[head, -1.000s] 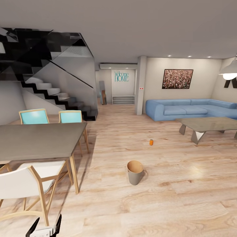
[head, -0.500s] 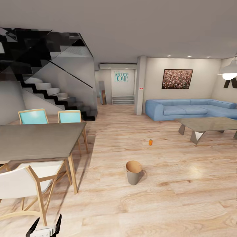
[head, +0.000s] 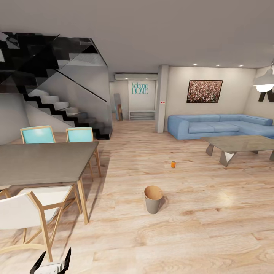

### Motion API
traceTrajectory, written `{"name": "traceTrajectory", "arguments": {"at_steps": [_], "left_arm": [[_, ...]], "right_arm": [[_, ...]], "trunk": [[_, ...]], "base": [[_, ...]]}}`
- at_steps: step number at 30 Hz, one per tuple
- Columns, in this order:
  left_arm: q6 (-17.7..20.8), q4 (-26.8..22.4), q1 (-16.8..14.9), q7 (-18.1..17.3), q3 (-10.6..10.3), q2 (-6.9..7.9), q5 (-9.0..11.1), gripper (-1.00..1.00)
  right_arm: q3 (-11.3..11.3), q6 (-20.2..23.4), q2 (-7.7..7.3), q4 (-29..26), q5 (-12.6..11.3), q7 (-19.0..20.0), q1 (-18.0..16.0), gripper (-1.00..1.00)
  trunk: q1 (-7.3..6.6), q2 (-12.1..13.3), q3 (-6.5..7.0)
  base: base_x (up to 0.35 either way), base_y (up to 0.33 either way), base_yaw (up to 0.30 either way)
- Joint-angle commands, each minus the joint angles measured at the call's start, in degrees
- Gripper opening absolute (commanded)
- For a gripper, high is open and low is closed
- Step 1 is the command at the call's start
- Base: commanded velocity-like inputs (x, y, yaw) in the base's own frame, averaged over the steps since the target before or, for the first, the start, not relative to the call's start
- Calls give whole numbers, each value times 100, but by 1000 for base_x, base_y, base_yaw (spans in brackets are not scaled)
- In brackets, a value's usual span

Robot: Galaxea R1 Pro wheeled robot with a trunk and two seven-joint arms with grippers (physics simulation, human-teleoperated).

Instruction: Put the three can of soda from the living room inside the tash can in the kitchen.

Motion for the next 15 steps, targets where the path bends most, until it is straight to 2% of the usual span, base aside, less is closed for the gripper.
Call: {"name": "traceTrajectory", "arguments": {"at_steps": [1, 9, 15], "left_arm": [[0, 0, 0, 0, 0, 0, 0, 100], [0, -2, 0, 0, 0, 3, 0, 100], [0, -1, 0, 0, 0, 7, 0, 100]], "right_arm": [[0, 0, 0, 1, 0, -1, 0, 100], [8, 0, -3, 52, 2, 1, 0, 100], [13, 0, -3, 62, 1, -1, 0, 100]], "trunk": [[0, 0, 0], [0, 0, 0], [0, 0, 0]], "base": [[0, -6, 0], [3, -2, 0], [74, 10, 0]]}}
